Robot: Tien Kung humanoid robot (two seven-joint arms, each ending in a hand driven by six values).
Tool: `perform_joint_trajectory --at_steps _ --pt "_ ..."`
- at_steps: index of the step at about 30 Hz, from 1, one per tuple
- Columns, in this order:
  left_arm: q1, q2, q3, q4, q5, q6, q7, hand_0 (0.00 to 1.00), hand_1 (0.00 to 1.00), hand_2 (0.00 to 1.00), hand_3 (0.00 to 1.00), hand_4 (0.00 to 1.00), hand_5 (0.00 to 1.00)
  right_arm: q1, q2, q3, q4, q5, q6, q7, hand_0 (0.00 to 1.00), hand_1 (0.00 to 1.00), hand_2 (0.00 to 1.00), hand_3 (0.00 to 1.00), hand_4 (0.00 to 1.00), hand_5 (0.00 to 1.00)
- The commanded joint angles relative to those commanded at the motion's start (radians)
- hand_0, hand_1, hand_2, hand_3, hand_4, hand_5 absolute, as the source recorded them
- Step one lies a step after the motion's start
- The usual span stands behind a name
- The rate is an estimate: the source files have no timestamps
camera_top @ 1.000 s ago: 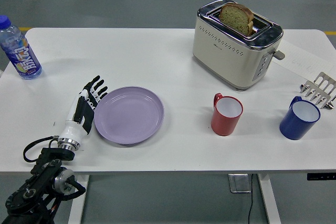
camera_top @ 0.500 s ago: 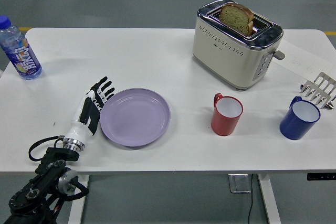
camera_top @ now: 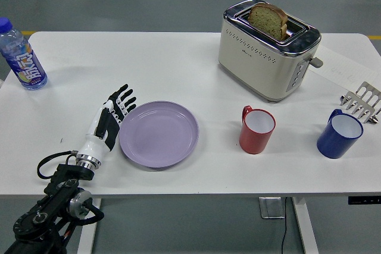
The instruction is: Push plate across desktop
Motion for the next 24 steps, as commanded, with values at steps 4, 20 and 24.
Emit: perform_joint_trajectory --at_steps 4,20,24 --pt "-0.002 0.000 0.016 0.002 -0.004 0.000 0.000 0.864 0.893 0.937 0.930 0.507 0.998 0.000 -0.001 0.000 0.000 -0.002 0.001 -0.001 0.609 0.550 0.647 0.636 0.141 0.368" --pt "-0.014 0.000 0.058 0.001 -0.015 -0.001 -0.001 0.862 0.891 0.937 0.932 0.507 0.998 0.000 -0.001 0.000 0.000 -0.004 0.001 -0.001 0.609 0.550 0.647 0.636 0.143 0.367" --pt "-0.021 0.000 0.069 0.001 -0.016 0.000 0.000 0.861 0.891 0.937 0.932 0.507 0.998 0.000 -0.002 -0.002 0.000 -0.003 0.001 0.000 0.609 0.550 0.647 0.636 0.143 0.366"
